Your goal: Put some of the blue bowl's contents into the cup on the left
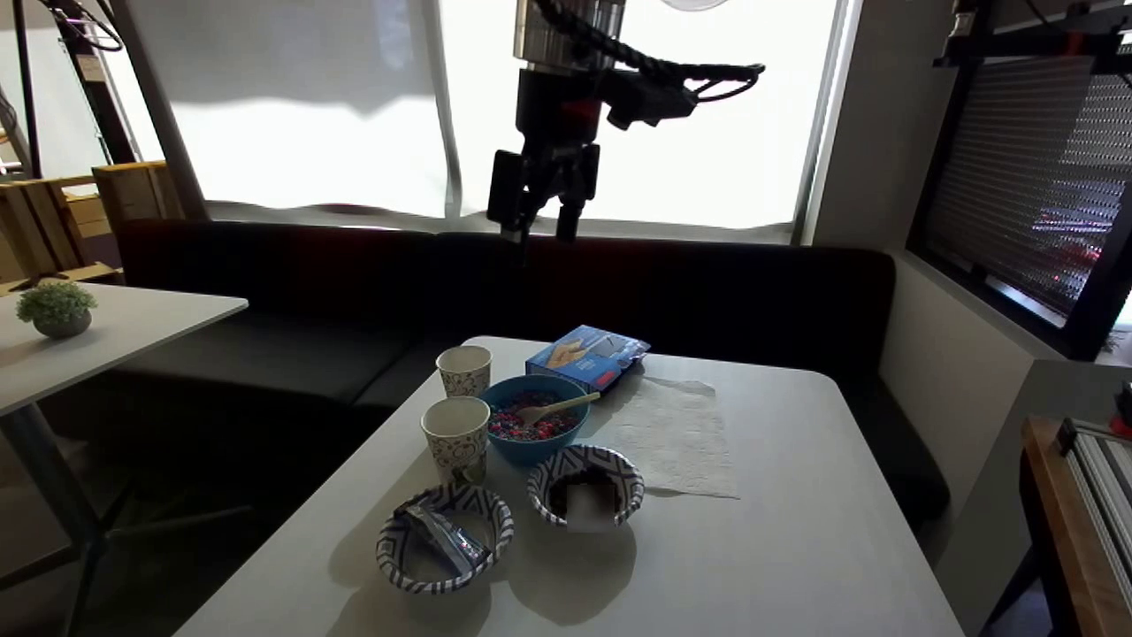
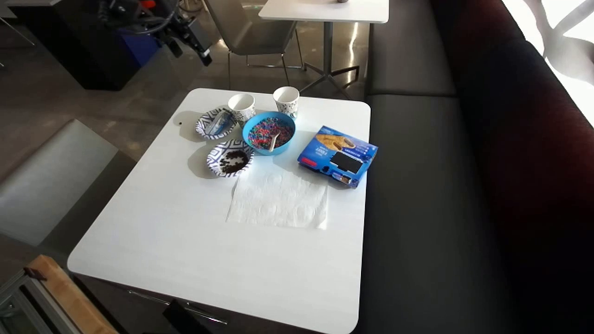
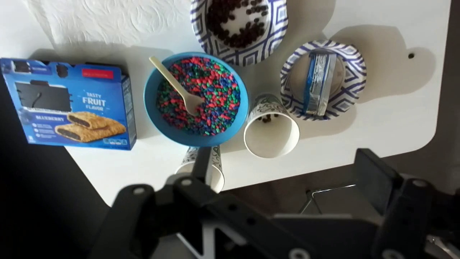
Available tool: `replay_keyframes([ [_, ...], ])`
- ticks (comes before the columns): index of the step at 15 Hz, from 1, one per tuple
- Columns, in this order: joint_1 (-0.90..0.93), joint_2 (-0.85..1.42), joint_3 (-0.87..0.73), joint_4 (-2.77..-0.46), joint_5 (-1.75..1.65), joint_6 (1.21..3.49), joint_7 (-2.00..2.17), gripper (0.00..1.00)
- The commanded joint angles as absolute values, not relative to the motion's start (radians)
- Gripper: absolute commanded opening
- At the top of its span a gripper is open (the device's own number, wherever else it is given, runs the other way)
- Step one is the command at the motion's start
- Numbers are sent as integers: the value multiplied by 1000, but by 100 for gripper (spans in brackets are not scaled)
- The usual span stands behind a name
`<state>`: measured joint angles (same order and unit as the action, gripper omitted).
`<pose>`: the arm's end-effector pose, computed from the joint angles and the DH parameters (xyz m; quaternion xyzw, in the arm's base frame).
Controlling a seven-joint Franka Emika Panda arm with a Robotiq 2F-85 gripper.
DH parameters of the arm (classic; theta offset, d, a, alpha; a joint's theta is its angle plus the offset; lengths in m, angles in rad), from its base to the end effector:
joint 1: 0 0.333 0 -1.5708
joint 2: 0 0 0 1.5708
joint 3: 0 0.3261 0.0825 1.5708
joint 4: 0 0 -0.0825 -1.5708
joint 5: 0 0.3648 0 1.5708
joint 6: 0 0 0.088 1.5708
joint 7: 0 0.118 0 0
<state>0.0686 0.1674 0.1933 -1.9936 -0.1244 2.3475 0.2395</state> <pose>0.5744 0.1470 0.4085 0.9938 0.0475 0.1001 0.0079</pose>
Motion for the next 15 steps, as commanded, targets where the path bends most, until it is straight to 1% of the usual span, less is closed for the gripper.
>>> replay_keyframes([
  [1,100,331,164,-1778,-73,2276,132,100],
  [8,110,496,174,-1518,31,2165,-21,100],
  [9,117,439,156,-1601,16,2211,11,100],
  [15,121,448,149,-1585,16,2207,8,100],
])
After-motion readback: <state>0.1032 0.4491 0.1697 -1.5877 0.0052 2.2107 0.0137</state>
